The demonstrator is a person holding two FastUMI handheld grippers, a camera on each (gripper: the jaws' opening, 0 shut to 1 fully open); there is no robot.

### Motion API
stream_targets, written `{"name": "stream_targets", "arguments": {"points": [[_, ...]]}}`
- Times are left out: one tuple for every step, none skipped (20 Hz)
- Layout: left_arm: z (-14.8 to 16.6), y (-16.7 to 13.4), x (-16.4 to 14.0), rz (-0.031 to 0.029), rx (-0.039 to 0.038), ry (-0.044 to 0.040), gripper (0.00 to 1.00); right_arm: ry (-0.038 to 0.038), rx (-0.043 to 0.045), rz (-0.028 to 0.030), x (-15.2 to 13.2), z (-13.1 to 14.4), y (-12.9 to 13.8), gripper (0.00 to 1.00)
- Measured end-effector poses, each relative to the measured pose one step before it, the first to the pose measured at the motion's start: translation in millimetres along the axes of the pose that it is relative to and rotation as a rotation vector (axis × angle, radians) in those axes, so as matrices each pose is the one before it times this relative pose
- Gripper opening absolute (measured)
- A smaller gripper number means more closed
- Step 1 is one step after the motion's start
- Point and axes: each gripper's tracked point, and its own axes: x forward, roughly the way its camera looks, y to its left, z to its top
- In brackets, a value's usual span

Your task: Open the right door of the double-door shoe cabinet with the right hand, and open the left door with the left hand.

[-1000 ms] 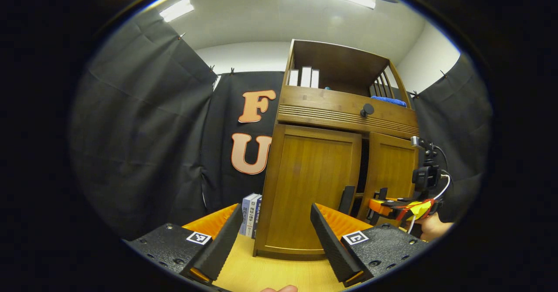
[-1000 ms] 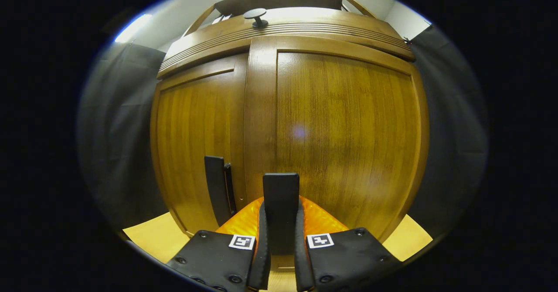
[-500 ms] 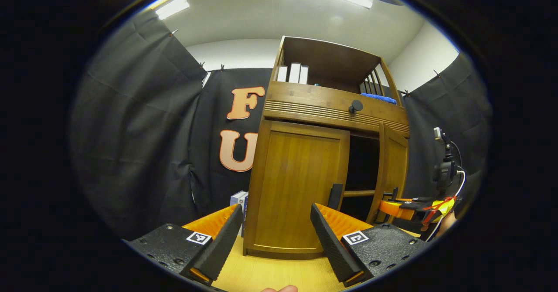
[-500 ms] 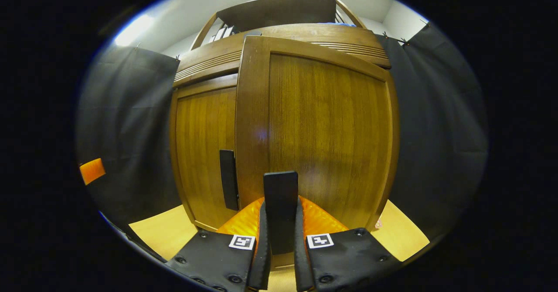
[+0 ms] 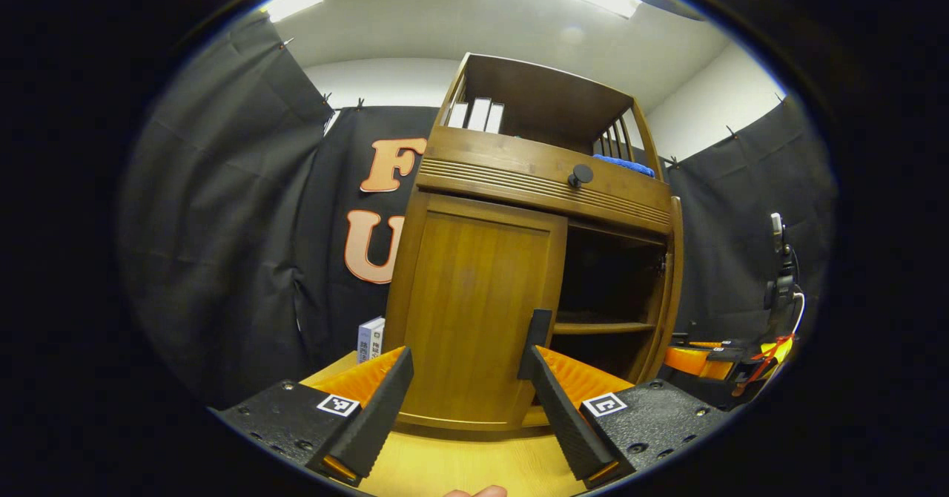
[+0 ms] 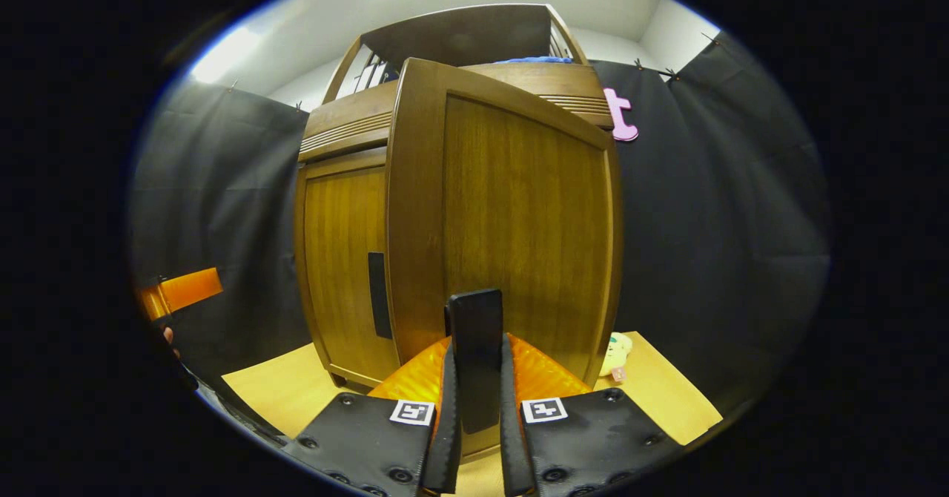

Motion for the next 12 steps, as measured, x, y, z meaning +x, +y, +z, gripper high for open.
{"name": "stream_targets", "arguments": {"points": [[-3.14,-2.48,2.04,-0.00786,-0.00089,0.00731,0.92,0.00002,-0.00385,-0.00934,-6.33,-0.84,-5.46,0.34],[-2.69,-2.0,1.42,-0.00501,0.00024,0.00343,0.91,-0.00083,-0.00621,-0.01203,-6.28,-0.45,-5.85,0.25],[-1.42,-0.94,1.24,-0.00279,0.00015,0.00196,0.94,0.0008,-0.0065,-0.01559,-4.36,-0.01,-6.32,0.25],[-1.01,-1.02,1.37,-0.00308,-0.00009,0.00188,0.94,-0.00038,-0.00737,-0.01655,-5.06,-0.57,-6.56,0.25],[-0.21,-1.37,0.59,-0.00373,-0.00176,-0.00027,0.94,0.00111,-0.00835,-0.017,-3.09,0.22,-5.45,0.25],[-0.71,-1.1,0.23,-0.00299,-0.00204,-0.00089,0.91,0.00313,-0.00592,-0.01907,-1.46,1.1,-3.99,0.29],[0.13,-1.13,0.43,-0.00209,-0.00008,-0.0005,0.94,0.00875,-0.00219,-0.01972,-0.29,-0.72,-4.7,0.24],[-0.66,-0.34,0.01,0.00084,0.00533,-0.00062,0.94,0.01198,-0.00685,-0.01656,-2.1,-1.84,-5.79,0.29],[0.52,-1.19,0.46,-0.00168,0.00768,-0.00388,0.91,0.01023,-0.01104,-0.01403,-1.87,-2.19,-5.16,0.29],[-0.58,-1.83,0.14,-0.0057,0.00524,-0.00473,0.91,0.00489,-0.01074,-0.01345,-6.26,-4.37,-7.74,0.33],[-0.29,-2.25,0.46,-0.0067,0.00112,-0.00073,0.94,0.0048,-0.00724,-0.01218,-2.57,-2.69,-5.04,0.33],[-1.42,-2.02,-0.69,-0.00578,-0.00086,0.00232,0.91,0.00982,-0.00412,-0.00954,0.11,-1.59,-2.29,0.33]]}}
